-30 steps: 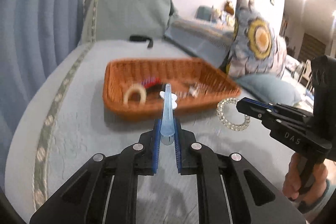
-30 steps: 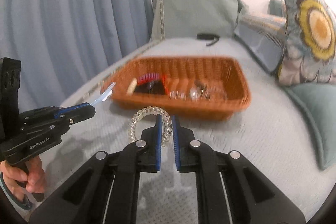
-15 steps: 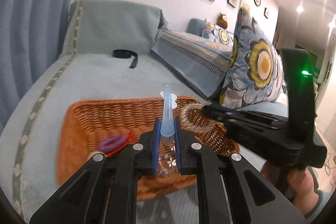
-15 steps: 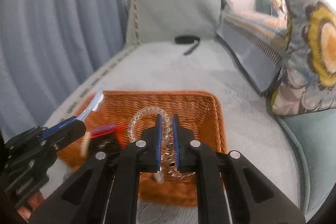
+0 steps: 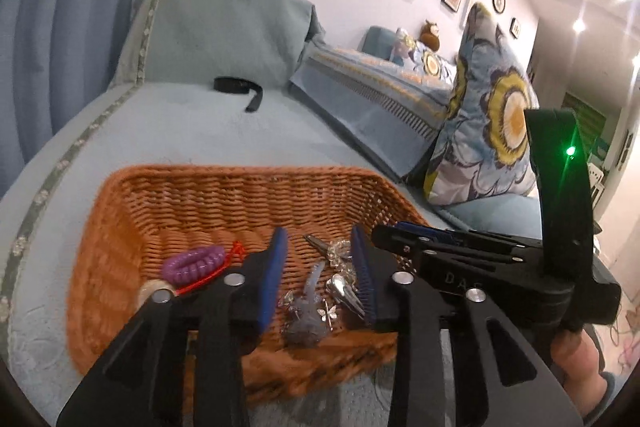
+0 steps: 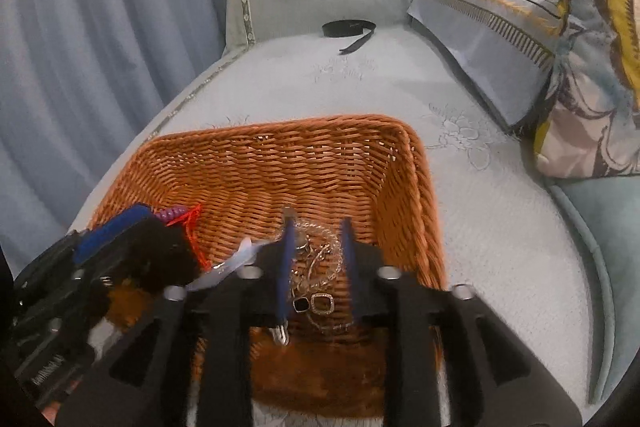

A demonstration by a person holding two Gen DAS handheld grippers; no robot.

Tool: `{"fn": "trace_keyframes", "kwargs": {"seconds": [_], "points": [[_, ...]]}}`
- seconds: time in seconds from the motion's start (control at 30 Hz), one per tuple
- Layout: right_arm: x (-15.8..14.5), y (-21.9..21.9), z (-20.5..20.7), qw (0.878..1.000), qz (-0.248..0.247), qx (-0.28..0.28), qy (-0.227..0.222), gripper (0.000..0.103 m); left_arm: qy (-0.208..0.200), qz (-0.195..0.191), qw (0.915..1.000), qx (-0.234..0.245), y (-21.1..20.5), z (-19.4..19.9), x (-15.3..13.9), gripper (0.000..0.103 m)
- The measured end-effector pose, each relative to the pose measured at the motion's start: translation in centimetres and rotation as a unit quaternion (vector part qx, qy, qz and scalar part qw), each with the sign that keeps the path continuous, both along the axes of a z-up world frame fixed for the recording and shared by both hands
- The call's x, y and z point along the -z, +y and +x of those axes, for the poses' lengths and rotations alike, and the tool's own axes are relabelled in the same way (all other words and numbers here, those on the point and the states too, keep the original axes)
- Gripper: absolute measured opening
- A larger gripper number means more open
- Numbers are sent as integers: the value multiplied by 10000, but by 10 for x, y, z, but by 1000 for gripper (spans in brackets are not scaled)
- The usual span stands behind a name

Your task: Organize jewelry

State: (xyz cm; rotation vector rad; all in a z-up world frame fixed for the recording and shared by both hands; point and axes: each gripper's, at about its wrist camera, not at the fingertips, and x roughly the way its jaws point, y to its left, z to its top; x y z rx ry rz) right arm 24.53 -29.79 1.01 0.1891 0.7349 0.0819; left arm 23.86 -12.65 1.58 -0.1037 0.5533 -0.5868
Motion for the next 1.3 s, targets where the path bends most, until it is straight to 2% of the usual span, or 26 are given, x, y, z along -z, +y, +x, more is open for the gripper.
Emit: {"fn": "trace_keyframes", "kwargs": {"seconds": [0.1,0.13,0.17,0.23,0.3,0.37,0.47,0.53,0.67,0.77,0.9,1.03,1.17,1.3], "points": [[-12,1,-20,9998,57,-56,-182,29,-239,-73,9997,-76,18,-26,-15,45],[-16,2,-31,9996,93,-68,-264,34,-338,-40,9993,-128,24,-36,-19,47],[-20,5,-42,9992,126,-82,-357,44,-404,-14,9990,-164,28,-42,-22,48],[-29,10,-65,9981,157,-106,-582,55,-562,62,9981,-263,40,-64,-29,49],[-36,21,-92,9962,76,-144,-854,57,-684,133,9969,-370,50,-82,-34,55],[-39,31,-113,9945,-67,-144,-1037,64,-930,207,9937,-598,63,-108,-37,68],[-40,50,-151,9899,-255,-142,-1385,75,-1238,290,9885,-815,75,-140,-41,71],[-39,59,-173,9870,-325,-122,-1572,77,-1380,363,9852,-947,81,-157,-41,76],[-34,71,-208,9811,-415,62,-1887,85,-1621,521,9767,-1305,95,-188,-36,81],[-24,77,-224,9766,-545,255,-2064,87,-1681,622,9717,-1538,102,-202,-26,83],[-11,80,-229,9759,-544,388,-2077,87,-1830,752,9614,-1913,108,-214,-9,86],[-2,80,-230,9732,-711,453,-2140,87,-1784,765,9601,-2013,114,-210,2,86],[6,75,-230,9749,-605,465,-2090,87,-1770,756,9598,-2042,116,-209,6,86],[8,72,-231,9747,-534,481,-2116,87,-1783,676,9573,-2174,121,-210,7,92]]}}
